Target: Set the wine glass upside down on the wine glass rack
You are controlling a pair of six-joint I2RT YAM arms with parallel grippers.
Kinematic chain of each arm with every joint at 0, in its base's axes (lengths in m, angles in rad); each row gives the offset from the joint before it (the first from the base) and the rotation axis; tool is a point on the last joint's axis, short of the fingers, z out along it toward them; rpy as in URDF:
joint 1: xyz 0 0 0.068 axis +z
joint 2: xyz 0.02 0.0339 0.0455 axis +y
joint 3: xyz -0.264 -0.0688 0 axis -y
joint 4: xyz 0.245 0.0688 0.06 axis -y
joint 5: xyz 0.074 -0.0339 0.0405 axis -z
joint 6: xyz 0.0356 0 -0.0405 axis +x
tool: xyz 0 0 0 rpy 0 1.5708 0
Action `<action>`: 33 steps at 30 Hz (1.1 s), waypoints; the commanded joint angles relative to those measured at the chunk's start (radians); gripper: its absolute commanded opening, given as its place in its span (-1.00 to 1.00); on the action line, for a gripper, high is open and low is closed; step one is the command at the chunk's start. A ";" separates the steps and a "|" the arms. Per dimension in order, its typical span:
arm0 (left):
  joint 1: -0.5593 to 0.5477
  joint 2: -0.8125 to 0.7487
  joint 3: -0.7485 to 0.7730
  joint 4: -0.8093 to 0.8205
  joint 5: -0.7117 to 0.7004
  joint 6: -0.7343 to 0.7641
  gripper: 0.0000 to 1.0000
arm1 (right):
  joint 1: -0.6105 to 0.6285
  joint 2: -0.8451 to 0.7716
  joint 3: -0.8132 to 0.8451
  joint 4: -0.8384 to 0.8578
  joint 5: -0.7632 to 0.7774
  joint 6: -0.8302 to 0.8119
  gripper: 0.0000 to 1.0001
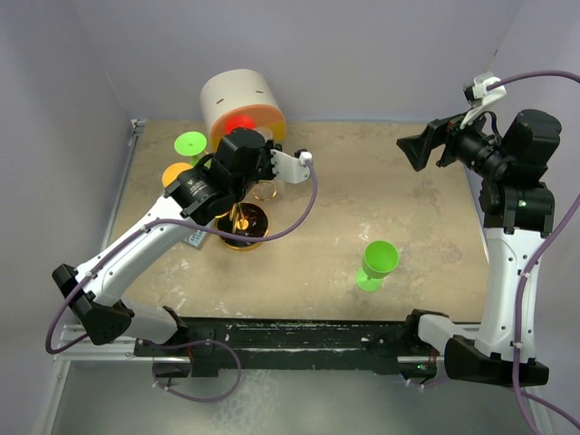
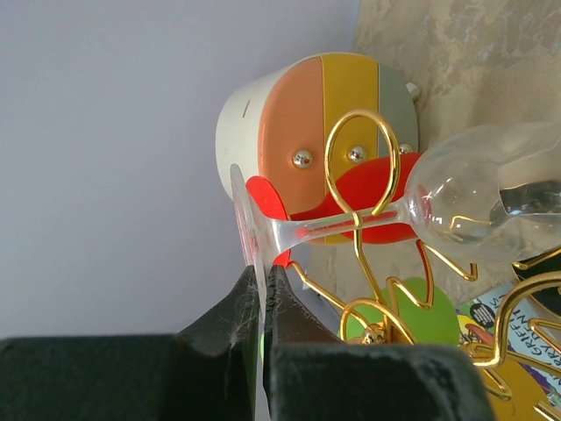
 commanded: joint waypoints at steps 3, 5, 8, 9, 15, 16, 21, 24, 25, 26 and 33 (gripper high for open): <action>0.004 0.006 0.032 0.092 -0.037 0.033 -1.00 | -0.007 -0.018 0.015 0.032 -0.004 -0.006 1.00; 0.003 0.009 0.032 0.098 -0.042 0.040 -1.00 | -0.007 -0.020 0.017 0.029 -0.004 -0.009 1.00; 0.003 0.015 0.031 0.101 -0.051 0.049 -1.00 | -0.007 -0.023 0.019 0.027 -0.003 -0.011 1.00; 0.003 0.016 0.032 0.102 -0.050 0.048 -1.00 | -0.007 -0.023 0.018 0.027 -0.002 -0.011 1.00; 0.002 0.025 0.031 0.099 -0.027 0.046 -1.00 | -0.007 -0.022 0.019 0.027 -0.004 -0.012 1.00; 0.001 0.026 0.032 0.098 -0.021 0.045 -1.00 | -0.007 -0.022 0.019 0.027 -0.005 -0.011 1.00; -0.003 0.046 0.029 0.101 -0.015 0.046 -1.00 | -0.007 -0.023 0.020 0.027 -0.011 -0.014 1.00; -0.006 0.060 0.032 0.113 -0.018 0.052 -1.00 | -0.007 -0.027 0.019 0.027 -0.012 -0.015 1.00; -0.007 0.065 0.032 0.118 -0.018 0.054 -1.00 | -0.007 -0.028 0.019 0.027 -0.012 -0.015 1.00; -0.009 0.068 0.033 0.120 -0.017 0.055 -1.00 | -0.006 -0.028 0.019 0.027 -0.013 -0.015 1.00; -0.022 0.079 0.037 0.112 0.009 0.046 -1.00 | -0.006 -0.031 0.013 0.030 -0.023 -0.011 1.00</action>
